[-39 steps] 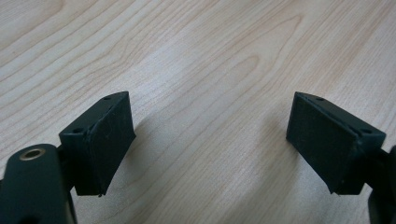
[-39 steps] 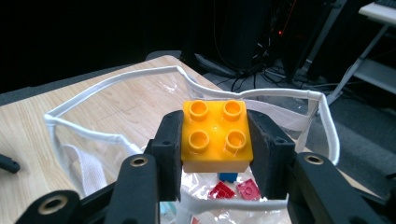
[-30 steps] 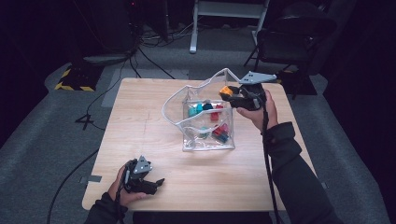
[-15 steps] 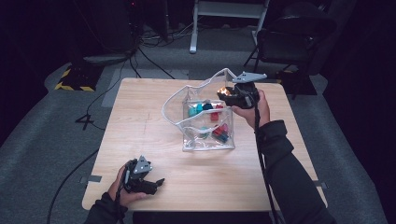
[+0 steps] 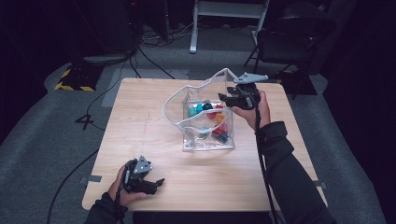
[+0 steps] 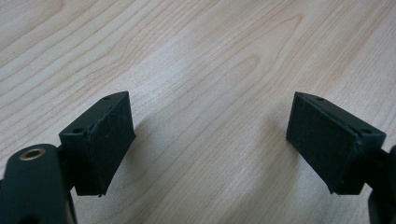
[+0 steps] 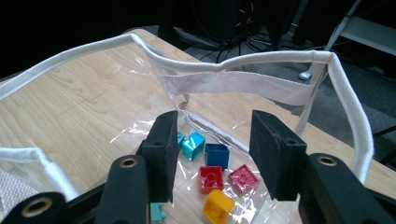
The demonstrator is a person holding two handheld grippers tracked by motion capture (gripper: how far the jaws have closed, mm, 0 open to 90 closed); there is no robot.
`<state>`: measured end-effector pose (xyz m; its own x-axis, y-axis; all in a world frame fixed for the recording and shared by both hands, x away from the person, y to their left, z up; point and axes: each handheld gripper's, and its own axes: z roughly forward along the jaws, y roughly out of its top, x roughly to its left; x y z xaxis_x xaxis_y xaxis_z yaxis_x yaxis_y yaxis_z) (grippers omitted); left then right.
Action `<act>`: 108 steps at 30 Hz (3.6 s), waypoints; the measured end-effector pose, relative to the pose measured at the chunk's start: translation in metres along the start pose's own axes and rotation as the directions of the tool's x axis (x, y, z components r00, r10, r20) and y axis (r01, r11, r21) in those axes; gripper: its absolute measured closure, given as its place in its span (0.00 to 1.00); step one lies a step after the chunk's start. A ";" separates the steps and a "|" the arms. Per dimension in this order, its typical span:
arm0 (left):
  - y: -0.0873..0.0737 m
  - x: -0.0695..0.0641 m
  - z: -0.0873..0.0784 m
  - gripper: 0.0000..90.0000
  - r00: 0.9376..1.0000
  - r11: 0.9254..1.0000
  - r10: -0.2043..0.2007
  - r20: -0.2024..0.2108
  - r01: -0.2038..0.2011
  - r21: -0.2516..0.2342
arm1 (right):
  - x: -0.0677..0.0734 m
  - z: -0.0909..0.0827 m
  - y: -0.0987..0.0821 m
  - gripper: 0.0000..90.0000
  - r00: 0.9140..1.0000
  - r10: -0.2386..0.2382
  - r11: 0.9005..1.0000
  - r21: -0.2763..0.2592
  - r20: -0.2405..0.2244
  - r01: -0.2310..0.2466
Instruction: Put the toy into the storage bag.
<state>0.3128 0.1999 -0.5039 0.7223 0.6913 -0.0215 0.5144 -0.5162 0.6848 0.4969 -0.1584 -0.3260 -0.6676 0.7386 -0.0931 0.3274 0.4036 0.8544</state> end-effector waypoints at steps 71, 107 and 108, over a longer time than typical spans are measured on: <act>0.000 0.000 0.000 0.17 1.000 1.000 -0.001 -0.001 0.001 -0.001 | 0.026 -0.071 -0.107 0.26 0.981 -0.194 0.981 0.018 -0.027 0.194; 0.000 -0.001 -0.001 0.17 1.000 1.000 -0.007 -0.014 0.007 0.004 | 0.026 -0.067 -0.221 0.26 0.981 -0.160 0.966 0.186 -0.107 0.178; 0.000 -0.001 -0.001 0.17 1.000 1.000 -0.006 -0.014 0.007 0.004 | 0.026 -0.068 -0.224 0.26 0.981 -0.159 0.966 0.187 -0.107 0.177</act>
<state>0.3122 0.1998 -0.5035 0.7124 0.7016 -0.0157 0.5207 -0.5135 0.6820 0.3607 -0.2666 -0.4848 -0.7791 0.6028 -0.1722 0.3233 0.6217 0.7134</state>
